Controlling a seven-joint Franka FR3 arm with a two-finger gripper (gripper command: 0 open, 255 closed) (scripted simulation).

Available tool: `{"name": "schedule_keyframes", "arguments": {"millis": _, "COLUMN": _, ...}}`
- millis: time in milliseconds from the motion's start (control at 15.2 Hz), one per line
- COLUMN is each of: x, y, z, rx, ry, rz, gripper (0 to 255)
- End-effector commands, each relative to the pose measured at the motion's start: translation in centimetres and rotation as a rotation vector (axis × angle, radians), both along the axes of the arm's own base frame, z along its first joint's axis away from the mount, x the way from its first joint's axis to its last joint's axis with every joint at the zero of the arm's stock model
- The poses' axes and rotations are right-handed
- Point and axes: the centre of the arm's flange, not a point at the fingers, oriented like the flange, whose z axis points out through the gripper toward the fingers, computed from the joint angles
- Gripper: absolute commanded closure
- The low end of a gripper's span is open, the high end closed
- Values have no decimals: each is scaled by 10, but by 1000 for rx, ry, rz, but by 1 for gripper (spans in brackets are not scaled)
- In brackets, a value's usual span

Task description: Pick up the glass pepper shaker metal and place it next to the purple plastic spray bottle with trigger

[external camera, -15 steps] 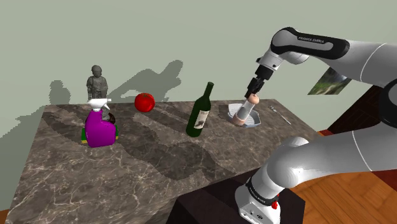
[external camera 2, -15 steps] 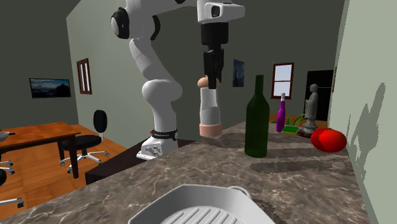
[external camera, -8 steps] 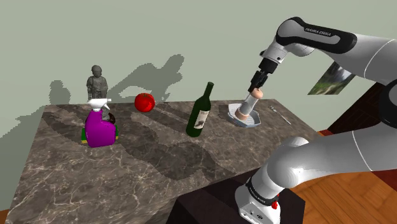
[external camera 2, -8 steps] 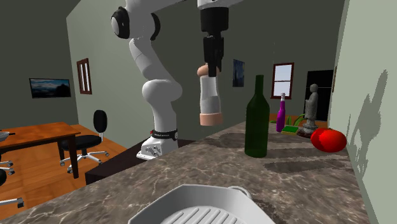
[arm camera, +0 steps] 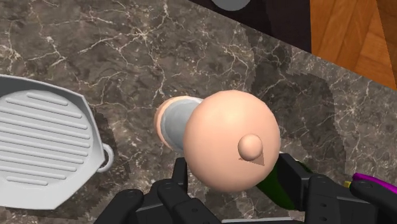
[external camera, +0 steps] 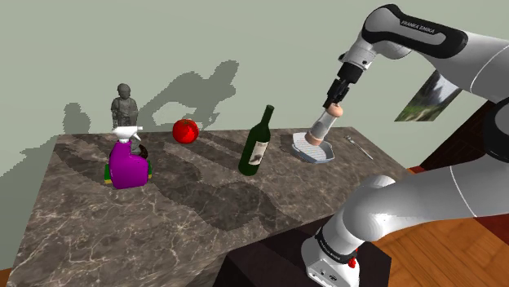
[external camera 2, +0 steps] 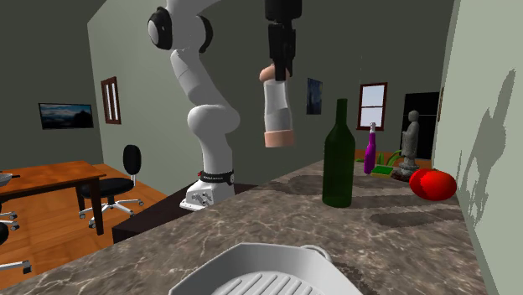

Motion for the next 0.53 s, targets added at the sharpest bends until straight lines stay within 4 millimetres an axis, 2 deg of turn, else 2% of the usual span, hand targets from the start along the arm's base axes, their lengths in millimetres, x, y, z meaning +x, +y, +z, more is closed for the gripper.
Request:
{"name": "schedule_keyframes", "arguments": {"millis": 0, "x": 0, "y": 1, "z": 11, "rx": 0, "ry": 0, "rz": 0, "gripper": 255}}
{"name": "schedule_keyframes", "arguments": {"millis": 462, "x": 0, "y": 1, "z": 48, "rx": 0, "ry": 0, "rz": 0, "gripper": 255}}
